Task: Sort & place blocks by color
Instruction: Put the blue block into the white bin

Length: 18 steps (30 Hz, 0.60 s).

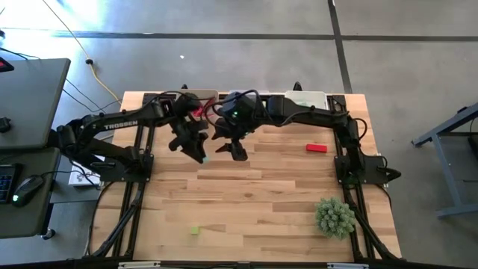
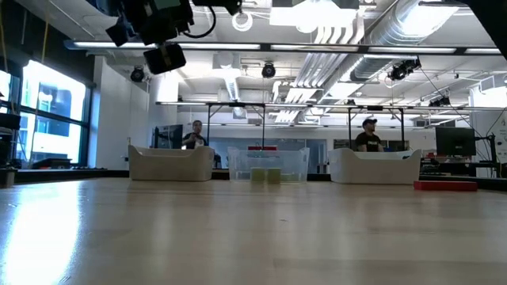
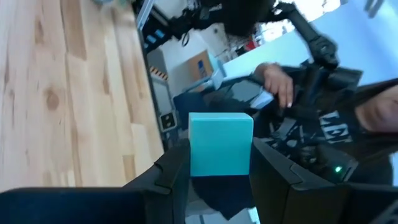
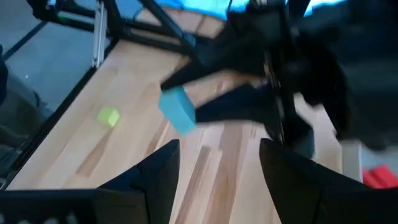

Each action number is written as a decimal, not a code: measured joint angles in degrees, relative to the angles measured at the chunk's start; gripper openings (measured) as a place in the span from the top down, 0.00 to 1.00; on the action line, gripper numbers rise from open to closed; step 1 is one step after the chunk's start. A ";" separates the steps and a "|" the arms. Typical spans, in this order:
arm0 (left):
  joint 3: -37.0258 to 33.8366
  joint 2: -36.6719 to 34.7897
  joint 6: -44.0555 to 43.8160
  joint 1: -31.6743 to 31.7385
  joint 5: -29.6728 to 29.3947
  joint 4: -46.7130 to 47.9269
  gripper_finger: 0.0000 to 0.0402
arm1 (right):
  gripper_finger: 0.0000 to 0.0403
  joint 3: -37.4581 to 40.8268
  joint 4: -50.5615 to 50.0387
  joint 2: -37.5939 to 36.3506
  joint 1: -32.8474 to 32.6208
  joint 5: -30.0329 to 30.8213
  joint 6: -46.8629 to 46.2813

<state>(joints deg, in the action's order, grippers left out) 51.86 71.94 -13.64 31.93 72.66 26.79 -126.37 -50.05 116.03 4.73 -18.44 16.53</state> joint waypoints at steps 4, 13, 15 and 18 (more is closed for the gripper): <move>-0.02 0.02 -4.59 1.22 1.92 -6.45 0.73 | 0.48 0.00 4.04 0.00 -0.37 -0.02 0.10; -0.02 0.02 -13.36 2.70 3.81 -18.62 0.73 | 0.48 0.00 4.47 0.00 -0.41 -2.18 -1.02; -0.02 0.02 -14.45 2.91 3.81 -20.27 0.73 | 0.48 0.00 4.52 0.00 -0.41 -2.28 -1.02; 0.00 0.04 -15.71 2.98 3.79 -23.02 0.72 | 0.48 0.00 4.95 0.00 -0.41 -2.36 -1.04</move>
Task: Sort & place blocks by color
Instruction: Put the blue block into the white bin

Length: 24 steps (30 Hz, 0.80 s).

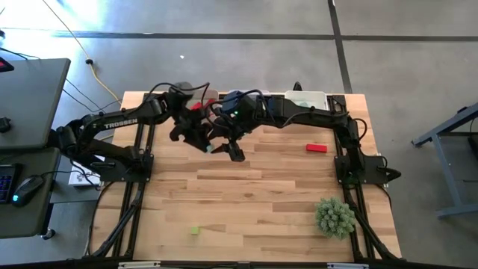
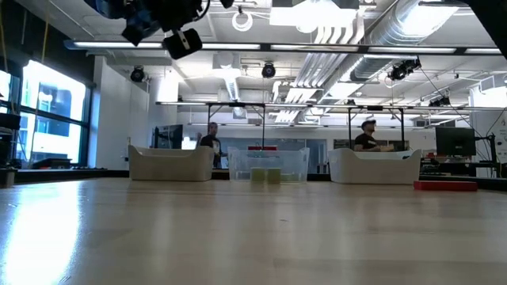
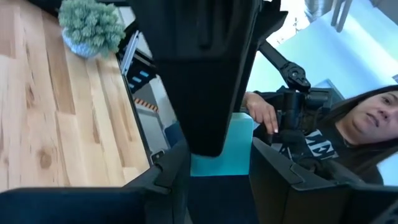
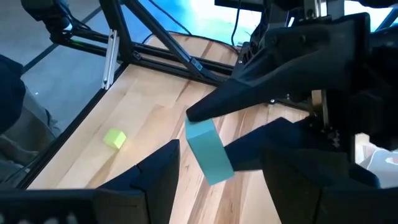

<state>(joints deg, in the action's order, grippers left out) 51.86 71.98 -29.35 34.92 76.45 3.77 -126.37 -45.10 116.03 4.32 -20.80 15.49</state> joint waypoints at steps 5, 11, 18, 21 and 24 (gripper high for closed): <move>0.00 0.01 -2.46 0.00 -0.44 -4.36 0.73 | 0.49 0.00 0.76 0.00 0.00 0.39 0.00; -0.01 0.01 -3.05 0.00 -1.67 -6.13 0.72 | 0.59 0.00 1.52 0.00 0.01 0.37 0.02; -0.02 0.01 -3.28 0.00 -2.17 -8.31 0.72 | 0.77 0.00 1.47 0.00 -0.04 0.23 0.48; -0.02 0.01 -3.48 0.00 -2.06 -8.29 0.71 | 0.85 0.00 1.31 0.00 -0.09 0.15 0.90; -0.02 0.01 -3.49 0.00 -2.04 -8.29 0.70 | 0.90 0.00 1.01 0.00 -0.09 -0.02 0.64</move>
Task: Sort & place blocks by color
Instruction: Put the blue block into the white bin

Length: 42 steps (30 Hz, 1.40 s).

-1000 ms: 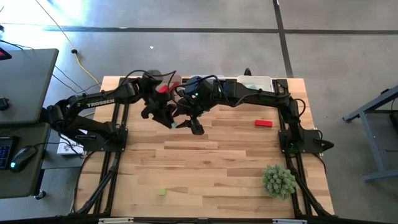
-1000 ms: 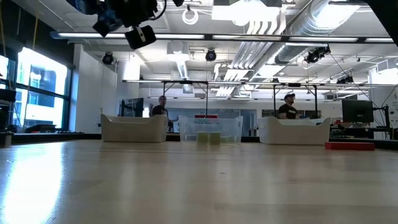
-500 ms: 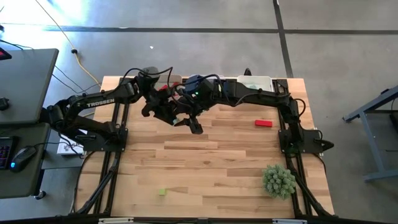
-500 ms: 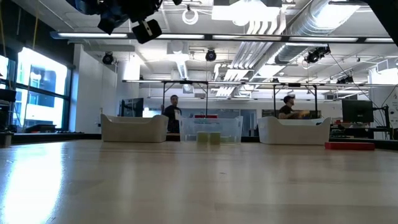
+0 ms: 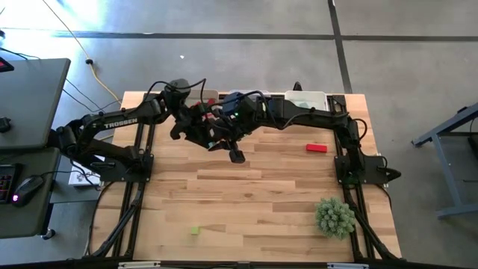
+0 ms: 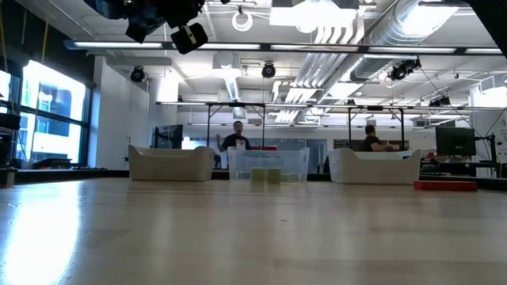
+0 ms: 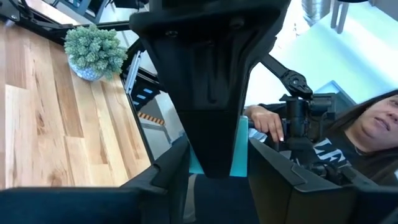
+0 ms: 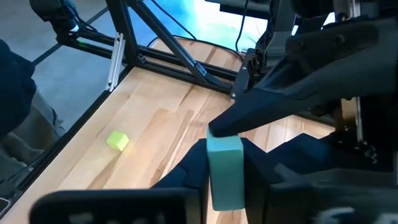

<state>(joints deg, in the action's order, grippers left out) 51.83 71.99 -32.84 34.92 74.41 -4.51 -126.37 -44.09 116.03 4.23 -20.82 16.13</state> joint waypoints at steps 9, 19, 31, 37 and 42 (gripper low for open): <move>0.00 0.00 -0.02 0.00 -0.46 0.01 0.65 | 0.91 0.00 -0.26 0.00 0.04 0.36 -0.84; 0.00 0.00 0.04 -0.04 -5.01 0.02 0.52 | 0.91 0.00 -1.62 0.02 0.17 1.46 -3.71; 0.00 0.00 1.95 0.71 -8.04 0.26 0.44 | 0.90 0.00 -4.29 0.02 0.13 2.73 -4.75; 0.00 0.00 1.97 3.36 -9.69 0.33 0.44 | 0.90 0.00 -5.10 0.02 0.13 2.78 -5.82; 0.00 0.00 1.99 6.14 -9.75 0.39 0.44 | 0.90 0.00 -7.44 0.02 0.11 4.05 -5.84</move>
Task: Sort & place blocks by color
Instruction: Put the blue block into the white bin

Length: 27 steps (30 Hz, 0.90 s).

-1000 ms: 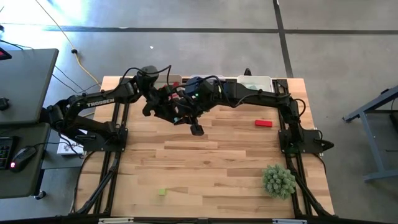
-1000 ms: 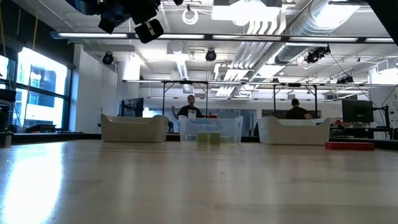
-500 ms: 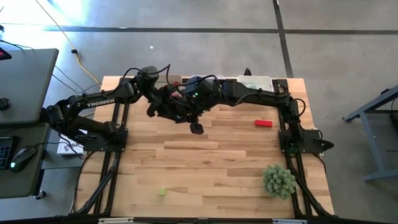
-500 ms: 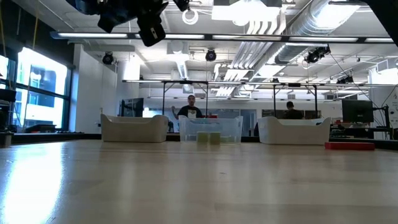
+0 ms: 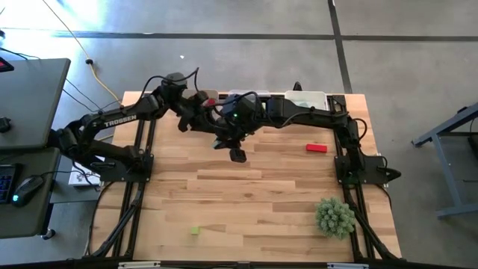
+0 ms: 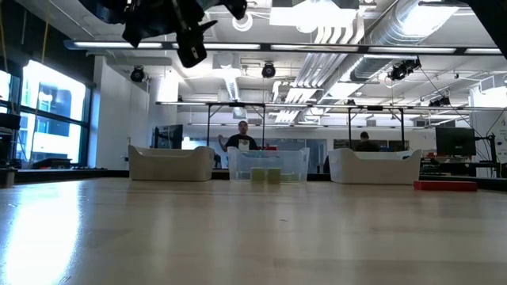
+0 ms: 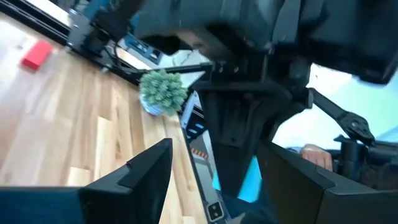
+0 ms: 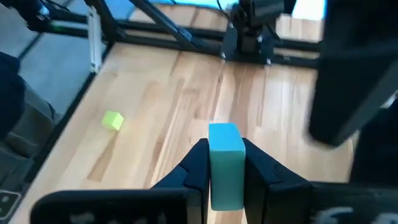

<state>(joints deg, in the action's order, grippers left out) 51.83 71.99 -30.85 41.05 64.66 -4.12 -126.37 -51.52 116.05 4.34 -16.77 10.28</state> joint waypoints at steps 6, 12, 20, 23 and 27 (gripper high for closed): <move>0.00 0.00 2.15 3.02 -0.23 -0.02 0.44 | 0.90 0.00 -4.75 0.00 0.09 3.81 0.00; 0.00 0.00 2.95 4.34 -2.73 0.00 0.44 | 0.90 0.00 -9.84 0.00 0.69 9.22 -0.18; 0.00 0.00 3.02 4.46 -2.78 -0.02 0.44 | 0.90 0.00 -16.74 0.00 3.17 13.31 -1.03; 0.00 0.00 3.01 4.46 -3.62 -0.01 0.44 | 0.90 0.38 -20.10 0.00 4.51 15.47 -1.00; 0.00 0.00 3.01 4.48 -5.39 -0.01 0.44 | 0.90 1.93 -24.32 0.07 7.10 17.83 -0.66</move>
<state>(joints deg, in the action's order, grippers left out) 51.83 71.99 -27.85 45.54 59.28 -4.13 -124.44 -75.85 116.11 11.44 1.06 9.62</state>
